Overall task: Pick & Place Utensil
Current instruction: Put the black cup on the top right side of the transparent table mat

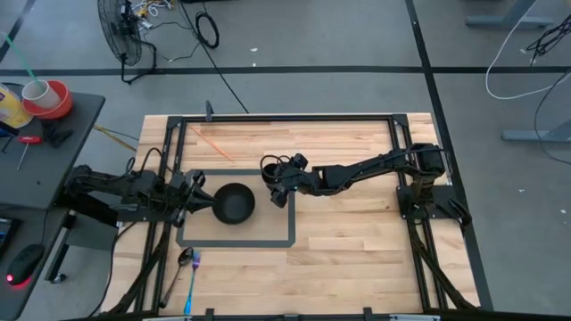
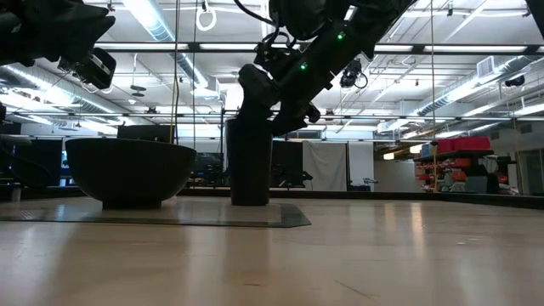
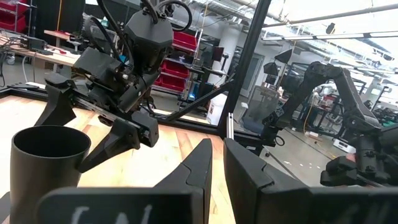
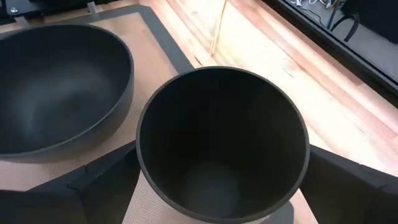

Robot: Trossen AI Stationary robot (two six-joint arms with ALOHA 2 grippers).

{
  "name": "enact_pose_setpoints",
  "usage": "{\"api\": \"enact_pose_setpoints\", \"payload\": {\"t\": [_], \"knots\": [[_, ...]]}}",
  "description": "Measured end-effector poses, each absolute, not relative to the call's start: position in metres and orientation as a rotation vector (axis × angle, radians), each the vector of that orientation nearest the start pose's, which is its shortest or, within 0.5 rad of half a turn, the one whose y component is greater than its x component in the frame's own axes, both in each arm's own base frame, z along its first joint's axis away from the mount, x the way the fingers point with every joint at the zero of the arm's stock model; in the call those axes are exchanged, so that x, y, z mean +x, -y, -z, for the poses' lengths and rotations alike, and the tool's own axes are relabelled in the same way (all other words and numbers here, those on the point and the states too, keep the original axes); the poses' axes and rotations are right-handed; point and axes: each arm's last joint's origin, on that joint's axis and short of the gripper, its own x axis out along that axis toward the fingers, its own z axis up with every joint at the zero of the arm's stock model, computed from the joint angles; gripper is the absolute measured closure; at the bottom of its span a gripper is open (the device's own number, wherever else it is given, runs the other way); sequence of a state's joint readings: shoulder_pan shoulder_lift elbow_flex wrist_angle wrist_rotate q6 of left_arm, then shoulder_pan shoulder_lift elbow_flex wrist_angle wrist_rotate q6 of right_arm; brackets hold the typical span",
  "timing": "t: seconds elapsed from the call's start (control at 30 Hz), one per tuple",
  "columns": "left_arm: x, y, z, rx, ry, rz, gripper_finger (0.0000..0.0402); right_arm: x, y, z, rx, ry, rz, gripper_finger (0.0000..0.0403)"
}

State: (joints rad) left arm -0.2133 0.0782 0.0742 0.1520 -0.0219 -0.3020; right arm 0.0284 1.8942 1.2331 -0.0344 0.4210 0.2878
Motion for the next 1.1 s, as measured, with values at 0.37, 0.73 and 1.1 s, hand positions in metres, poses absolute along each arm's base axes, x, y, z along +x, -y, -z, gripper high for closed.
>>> {"api": "enact_pose_setpoints", "payload": {"t": [0.37,0.73,1.1], "knots": [[0.096,0.02,-0.197,-0.318,0.117,0.212,0.0356,0.403,0.0,-0.186,0.173,-0.675,0.452,0.0003],[0.096,0.02,-0.197,-0.318,0.117,0.212,0.0356,0.397,-0.001,-0.18,0.167,-0.771,0.431,0.0003],[0.096,0.02,-0.197,-0.318,0.117,0.212,0.0356,0.395,-0.003,-0.177,0.152,-0.826,0.357,0.0003]]}}
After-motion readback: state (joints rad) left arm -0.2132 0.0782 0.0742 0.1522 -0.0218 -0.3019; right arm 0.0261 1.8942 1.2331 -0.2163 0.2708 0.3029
